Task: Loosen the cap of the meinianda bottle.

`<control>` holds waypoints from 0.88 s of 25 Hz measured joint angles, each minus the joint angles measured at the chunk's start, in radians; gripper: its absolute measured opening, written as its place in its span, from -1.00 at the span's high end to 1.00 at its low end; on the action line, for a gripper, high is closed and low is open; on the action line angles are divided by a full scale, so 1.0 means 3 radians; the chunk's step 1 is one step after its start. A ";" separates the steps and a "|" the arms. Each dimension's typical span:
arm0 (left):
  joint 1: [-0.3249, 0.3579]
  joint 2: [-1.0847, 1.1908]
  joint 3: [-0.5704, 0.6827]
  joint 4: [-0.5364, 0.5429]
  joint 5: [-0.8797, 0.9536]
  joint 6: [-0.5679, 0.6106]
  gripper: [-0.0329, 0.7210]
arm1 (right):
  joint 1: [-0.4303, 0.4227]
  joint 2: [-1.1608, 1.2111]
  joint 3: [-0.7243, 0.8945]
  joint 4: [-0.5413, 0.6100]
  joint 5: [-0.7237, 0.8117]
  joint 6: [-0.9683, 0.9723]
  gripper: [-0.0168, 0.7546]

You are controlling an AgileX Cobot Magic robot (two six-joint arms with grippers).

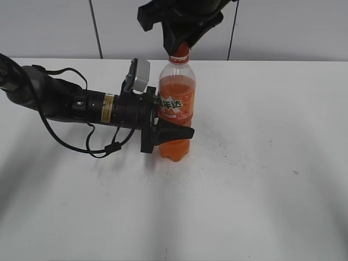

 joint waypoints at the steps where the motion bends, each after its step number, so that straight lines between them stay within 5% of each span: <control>1: 0.0000 0.0000 0.0000 -0.0004 0.0004 0.0000 -0.17 | 0.0000 0.0000 0.0000 0.0000 -0.0003 -0.0093 0.27; 22: 0.0000 0.0000 0.0000 0.0009 -0.0023 0.0000 -0.17 | 0.0000 0.0000 0.0000 0.0077 -0.0008 -0.1131 0.27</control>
